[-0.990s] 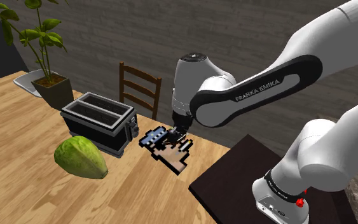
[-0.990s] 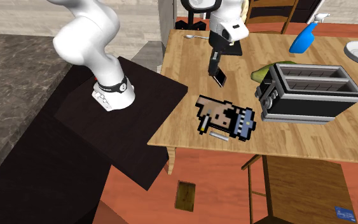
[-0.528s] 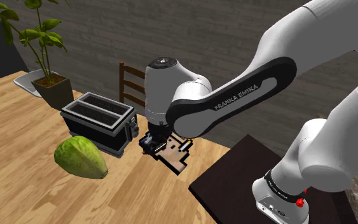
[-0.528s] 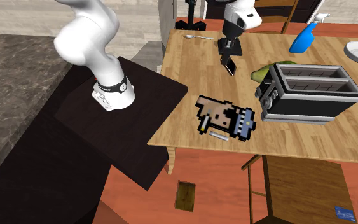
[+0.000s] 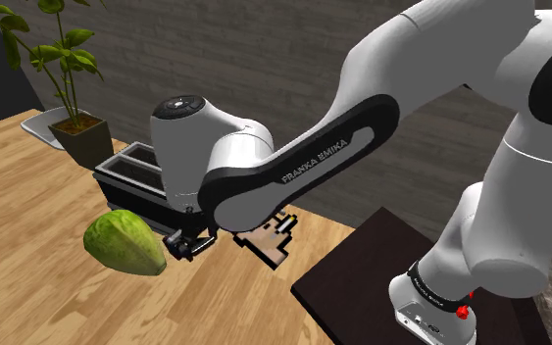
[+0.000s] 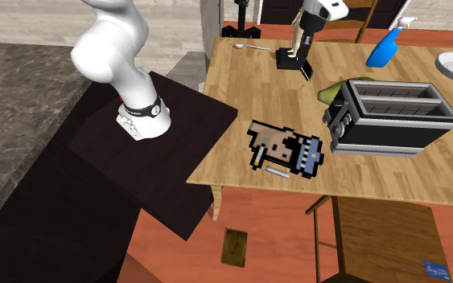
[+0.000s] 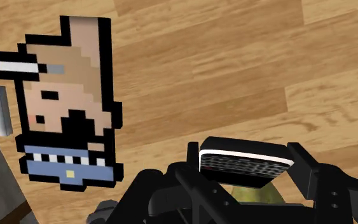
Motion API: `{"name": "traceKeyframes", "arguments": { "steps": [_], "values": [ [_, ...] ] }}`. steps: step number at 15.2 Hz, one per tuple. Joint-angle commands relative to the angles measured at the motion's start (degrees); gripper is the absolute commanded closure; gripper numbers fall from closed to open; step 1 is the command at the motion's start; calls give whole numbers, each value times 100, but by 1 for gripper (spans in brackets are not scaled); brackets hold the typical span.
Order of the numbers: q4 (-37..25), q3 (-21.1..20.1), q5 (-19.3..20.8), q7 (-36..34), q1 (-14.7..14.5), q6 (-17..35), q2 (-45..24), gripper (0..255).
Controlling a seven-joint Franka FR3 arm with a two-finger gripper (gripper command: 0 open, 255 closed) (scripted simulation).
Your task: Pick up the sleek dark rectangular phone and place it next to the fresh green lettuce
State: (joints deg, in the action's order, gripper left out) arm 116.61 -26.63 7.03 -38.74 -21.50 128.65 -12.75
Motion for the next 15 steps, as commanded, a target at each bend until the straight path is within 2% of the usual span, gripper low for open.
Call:
{"name": "traceKeyframes", "arguments": {
  "steps": [1, 6, 8, 15],
  "values": [
    [-458, -4, 209, -270, -183, -121, -387, 255],
    [-1876, 59, 629, -784, -751, -645, -1384, 255],
    [-2685, 109, 797, -962, -1061, -963, -1909, 255],
    [-2508, 201, 913, -1033, -1109, -557, -2151, 255]
  ]
}}
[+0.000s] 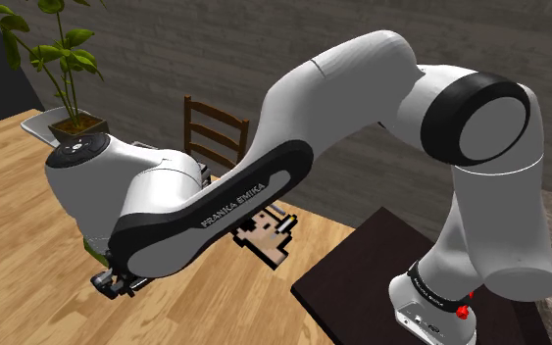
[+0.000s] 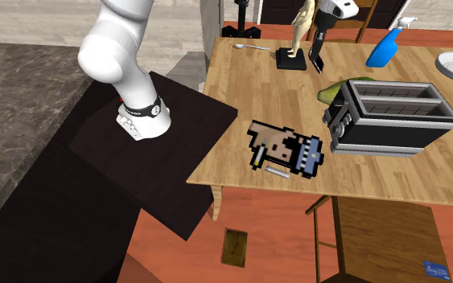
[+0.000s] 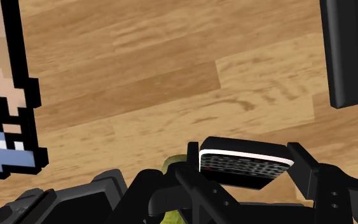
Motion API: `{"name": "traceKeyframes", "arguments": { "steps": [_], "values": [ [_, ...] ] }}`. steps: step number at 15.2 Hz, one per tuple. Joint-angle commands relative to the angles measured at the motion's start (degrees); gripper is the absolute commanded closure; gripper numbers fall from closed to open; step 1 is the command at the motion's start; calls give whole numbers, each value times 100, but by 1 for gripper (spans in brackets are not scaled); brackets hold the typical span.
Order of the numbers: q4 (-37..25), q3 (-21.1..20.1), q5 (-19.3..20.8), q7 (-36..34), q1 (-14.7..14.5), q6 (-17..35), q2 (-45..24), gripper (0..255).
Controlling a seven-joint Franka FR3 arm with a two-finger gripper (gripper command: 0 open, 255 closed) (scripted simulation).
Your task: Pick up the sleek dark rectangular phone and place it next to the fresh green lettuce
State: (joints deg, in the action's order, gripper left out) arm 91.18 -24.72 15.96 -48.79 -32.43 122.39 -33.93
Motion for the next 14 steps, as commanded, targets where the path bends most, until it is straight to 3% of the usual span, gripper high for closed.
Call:
{"name": "traceKeyframes", "arguments": {
  "steps": [1, 14],
  "values": [
    [54, 22, 39, -39, -24, 123, -71, 255],
    [180, 215, 294, -187, -143, 798, -642, 255]
  ]
}}
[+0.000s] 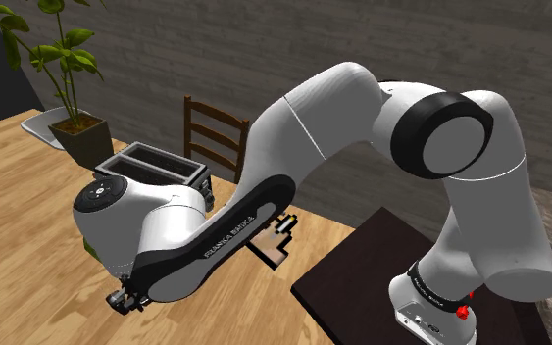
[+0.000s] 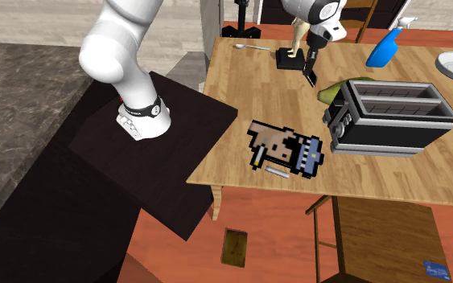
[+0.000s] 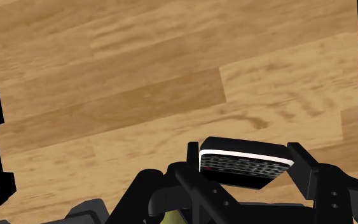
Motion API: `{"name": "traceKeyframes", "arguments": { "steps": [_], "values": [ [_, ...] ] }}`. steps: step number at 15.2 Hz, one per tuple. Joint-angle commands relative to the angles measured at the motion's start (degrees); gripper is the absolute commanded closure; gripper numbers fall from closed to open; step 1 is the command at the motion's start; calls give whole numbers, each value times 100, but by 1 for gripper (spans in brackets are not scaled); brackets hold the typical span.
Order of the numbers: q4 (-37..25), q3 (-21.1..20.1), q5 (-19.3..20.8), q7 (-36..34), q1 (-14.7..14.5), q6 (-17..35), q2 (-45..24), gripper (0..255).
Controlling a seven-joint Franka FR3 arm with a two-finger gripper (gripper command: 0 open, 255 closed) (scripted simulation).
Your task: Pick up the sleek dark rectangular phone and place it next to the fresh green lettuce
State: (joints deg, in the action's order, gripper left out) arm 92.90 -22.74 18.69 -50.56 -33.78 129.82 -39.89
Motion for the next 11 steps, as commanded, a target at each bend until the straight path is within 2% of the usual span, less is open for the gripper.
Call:
{"name": "traceKeyframes", "arguments": {
  "steps": [1, 11],
  "values": [
    [8, 34, 40, -21, -19, 104, -95, 255],
    [-66, 211, 230, -126, -142, 553, -622, 255]
  ]
}}
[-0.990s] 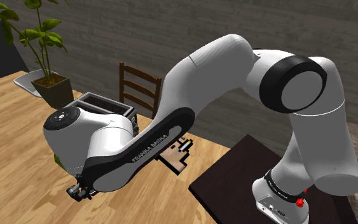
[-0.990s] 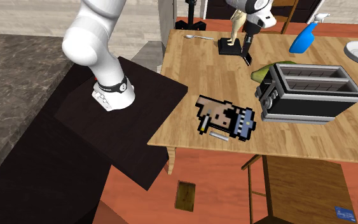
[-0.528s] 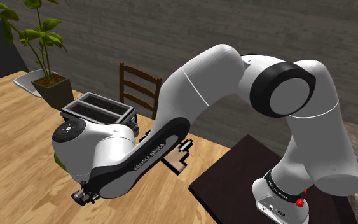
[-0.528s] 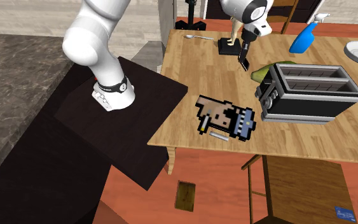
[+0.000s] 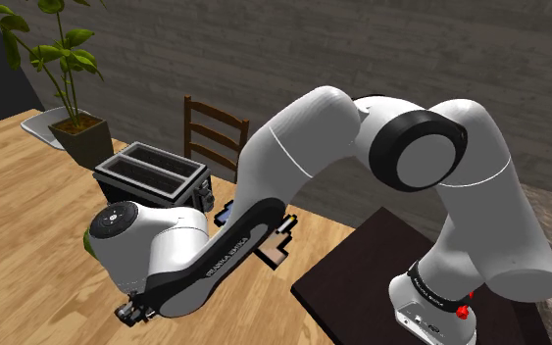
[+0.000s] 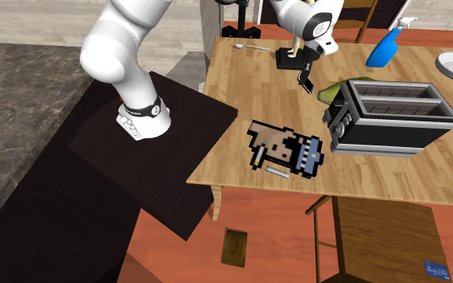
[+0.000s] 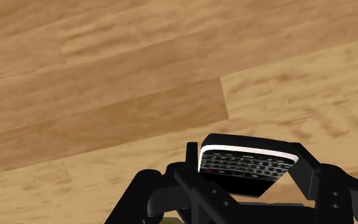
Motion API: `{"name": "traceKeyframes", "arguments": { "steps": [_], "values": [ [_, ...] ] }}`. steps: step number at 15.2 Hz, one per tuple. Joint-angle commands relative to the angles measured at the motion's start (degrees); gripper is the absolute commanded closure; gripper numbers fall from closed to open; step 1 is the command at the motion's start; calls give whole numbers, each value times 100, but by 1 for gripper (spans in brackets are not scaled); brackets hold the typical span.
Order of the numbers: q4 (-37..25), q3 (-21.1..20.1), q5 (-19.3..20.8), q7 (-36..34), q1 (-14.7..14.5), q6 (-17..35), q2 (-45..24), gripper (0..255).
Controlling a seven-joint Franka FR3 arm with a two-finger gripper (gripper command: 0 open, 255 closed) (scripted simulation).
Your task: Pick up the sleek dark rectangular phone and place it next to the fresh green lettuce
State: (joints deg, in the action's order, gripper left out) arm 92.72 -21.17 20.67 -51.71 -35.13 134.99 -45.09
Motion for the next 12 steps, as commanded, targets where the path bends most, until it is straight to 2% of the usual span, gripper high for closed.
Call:
{"name": "traceKeyframes", "arguments": {
  "steps": [1, 6, 12],
  "values": [
    [-63, 73, 50, -21, -20, 77, -159, 255],
    [-153, 161, 131, -62, -85, 267, -437, 255],
    [-153, 161, 131, -63, -85, 267, -437, 255]
  ]
}}
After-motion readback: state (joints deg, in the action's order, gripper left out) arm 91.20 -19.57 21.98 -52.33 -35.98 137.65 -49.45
